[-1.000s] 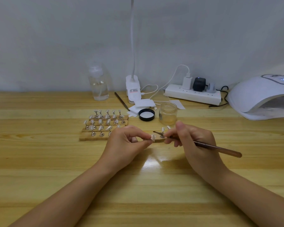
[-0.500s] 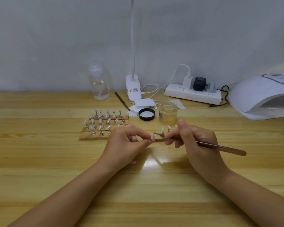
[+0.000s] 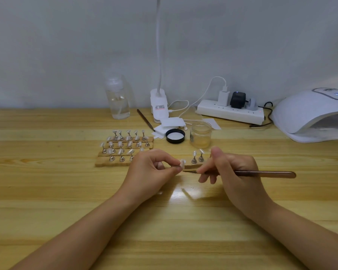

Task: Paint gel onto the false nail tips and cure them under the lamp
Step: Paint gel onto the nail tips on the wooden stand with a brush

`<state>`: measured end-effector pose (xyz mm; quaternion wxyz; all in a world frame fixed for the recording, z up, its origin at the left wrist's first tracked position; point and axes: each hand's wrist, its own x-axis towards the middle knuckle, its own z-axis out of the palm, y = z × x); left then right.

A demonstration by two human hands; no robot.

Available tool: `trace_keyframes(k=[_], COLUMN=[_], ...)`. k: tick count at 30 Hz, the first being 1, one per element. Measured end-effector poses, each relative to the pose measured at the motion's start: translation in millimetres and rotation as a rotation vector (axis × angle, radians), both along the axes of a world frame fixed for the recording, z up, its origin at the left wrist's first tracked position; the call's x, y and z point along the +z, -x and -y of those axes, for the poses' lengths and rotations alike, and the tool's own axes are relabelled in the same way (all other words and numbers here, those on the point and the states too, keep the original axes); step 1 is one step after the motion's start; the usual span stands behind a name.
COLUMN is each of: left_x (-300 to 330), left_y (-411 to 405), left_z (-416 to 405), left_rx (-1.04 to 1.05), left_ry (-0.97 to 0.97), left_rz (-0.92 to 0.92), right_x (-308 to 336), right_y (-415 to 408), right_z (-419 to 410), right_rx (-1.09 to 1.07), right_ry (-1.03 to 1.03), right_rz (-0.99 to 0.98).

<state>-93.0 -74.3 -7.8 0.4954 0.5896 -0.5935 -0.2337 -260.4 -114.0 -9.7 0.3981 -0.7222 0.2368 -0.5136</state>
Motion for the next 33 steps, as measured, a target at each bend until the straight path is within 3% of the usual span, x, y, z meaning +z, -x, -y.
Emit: trace_keyframes(k=[5, 33], left_x=[-0.4, -0.9], left_y=[0.4, 0.0], left_z=[1.1, 2.0], left_rx=[0.006, 0.004], left_ry=[-0.015, 0.029], left_rz=[-0.007, 0.039], right_x=[0.2, -0.5], right_y=[-2.0, -0.1], right_z=[2.2, 2.6], right_rx=[-0.022, 0.011], right_ry=[0.028, -0.034], right_rz=[-0.065, 0.012])
